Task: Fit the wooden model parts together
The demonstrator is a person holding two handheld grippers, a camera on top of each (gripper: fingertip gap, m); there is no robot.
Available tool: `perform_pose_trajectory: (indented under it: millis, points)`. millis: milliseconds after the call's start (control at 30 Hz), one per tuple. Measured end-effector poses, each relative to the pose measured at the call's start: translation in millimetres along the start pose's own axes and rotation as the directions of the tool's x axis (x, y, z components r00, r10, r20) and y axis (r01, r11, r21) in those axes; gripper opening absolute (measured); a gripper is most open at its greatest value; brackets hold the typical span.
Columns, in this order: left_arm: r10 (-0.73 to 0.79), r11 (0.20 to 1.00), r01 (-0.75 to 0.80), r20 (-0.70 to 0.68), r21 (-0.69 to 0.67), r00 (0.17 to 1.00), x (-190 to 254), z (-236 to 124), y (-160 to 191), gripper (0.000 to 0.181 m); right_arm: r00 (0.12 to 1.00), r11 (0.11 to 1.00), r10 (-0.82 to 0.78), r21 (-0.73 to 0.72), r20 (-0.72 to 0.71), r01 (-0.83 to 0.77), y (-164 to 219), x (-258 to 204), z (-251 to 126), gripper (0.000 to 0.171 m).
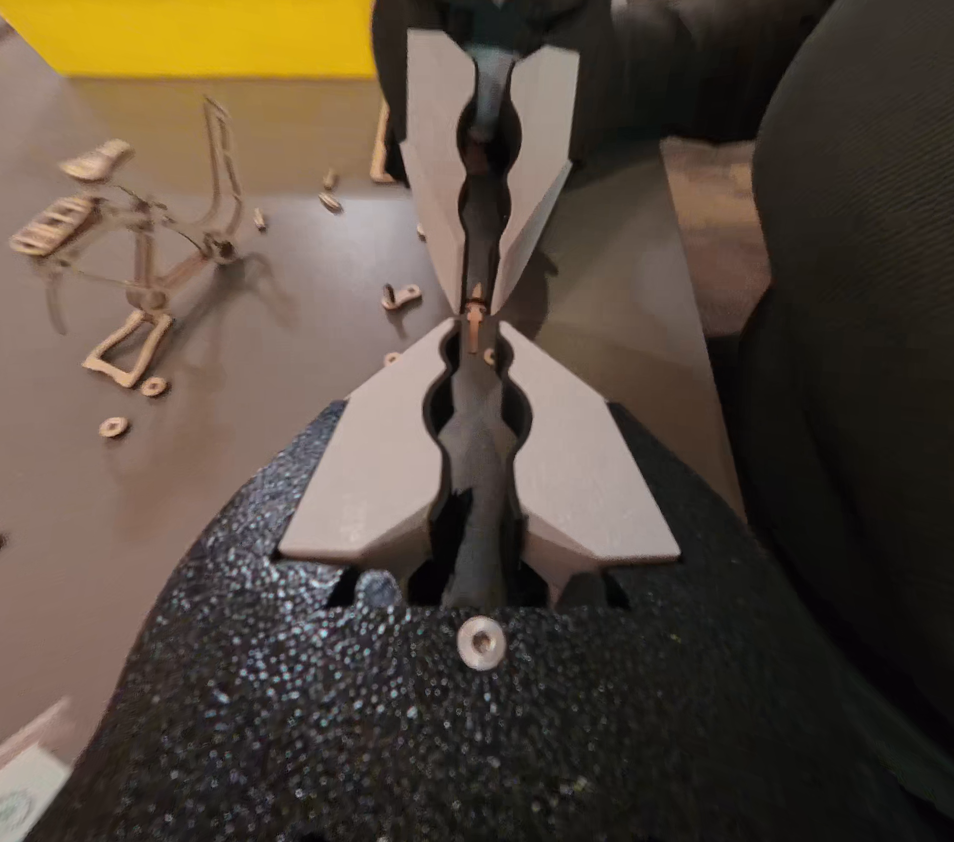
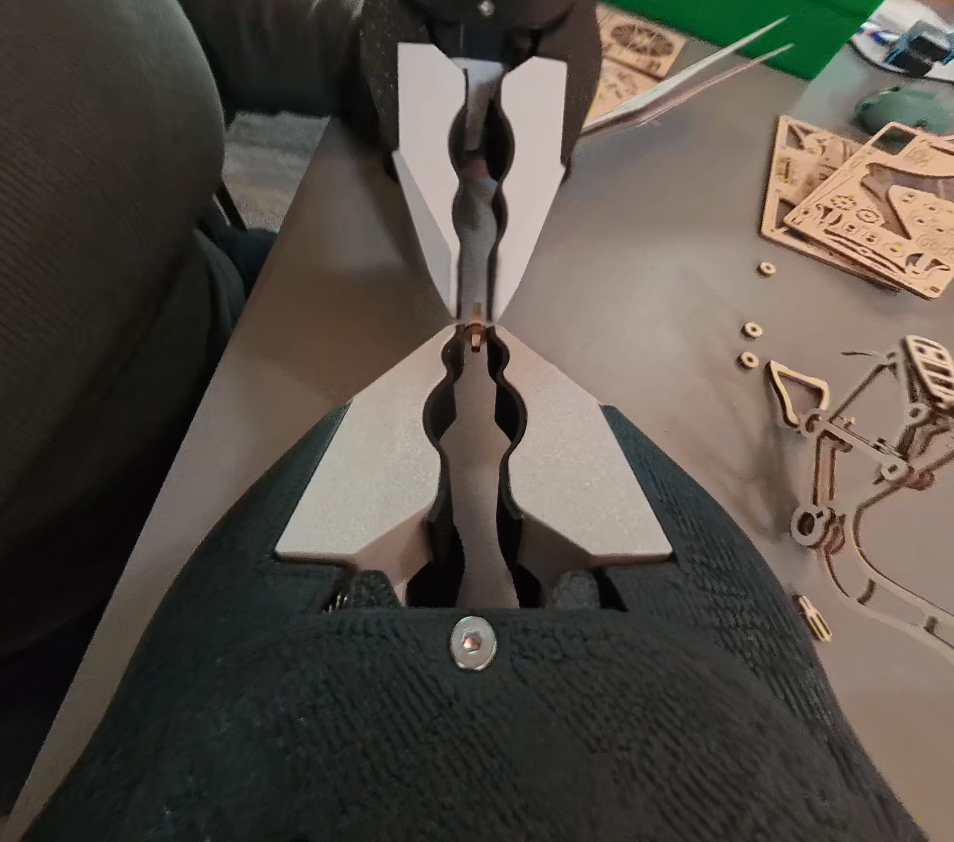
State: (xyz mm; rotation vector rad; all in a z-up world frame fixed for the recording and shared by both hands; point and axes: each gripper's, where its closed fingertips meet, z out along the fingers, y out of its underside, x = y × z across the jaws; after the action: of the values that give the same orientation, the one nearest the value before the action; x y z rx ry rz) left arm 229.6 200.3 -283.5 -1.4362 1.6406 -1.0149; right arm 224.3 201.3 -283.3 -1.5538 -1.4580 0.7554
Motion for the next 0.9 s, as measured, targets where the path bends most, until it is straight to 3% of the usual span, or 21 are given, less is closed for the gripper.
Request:
perform_pose_trajectory:
  millis: [100, 233, 400, 633, 900]
  points:
    - [0.023, 0.993, -0.035, 0.103, 0.116, 0.994, -10, -13, -14, 0.034, 1.000, 0.998, 0.028, 0.063, -0.011, -0.027, -7, 4, -6, 0.007]
    - [0.154, 0.981, -0.171, 0.169, 0.095, 0.974, -6, -13, -14, 0.036, 0.998, 0.989, 0.058, 0.134, 0.002, -0.058, -16, 5, -11, 0.007]
    - [0.366, 0.903, -0.412, 0.283, 0.122, 0.886, 4, -20, -33, 0.034, 0.984, 0.953, 0.150, 0.249, 0.097, -0.170, -32, 1, -19, 0.007]
    - [0.482, 0.825, -0.549, 0.340, 0.133, 0.807, 16, -23, -44, 0.015, 0.926, 0.881, 0.257, 0.326, 0.278, -0.343, -46, -5, -30, 0.007]
    - [0.545, 0.783, -0.615, 0.373, 0.095, 0.751, 18, -22, -45, 0.002, 0.903, 0.876, 0.269, 0.306, 0.334, -0.374, -46, -11, -28, 0.007]
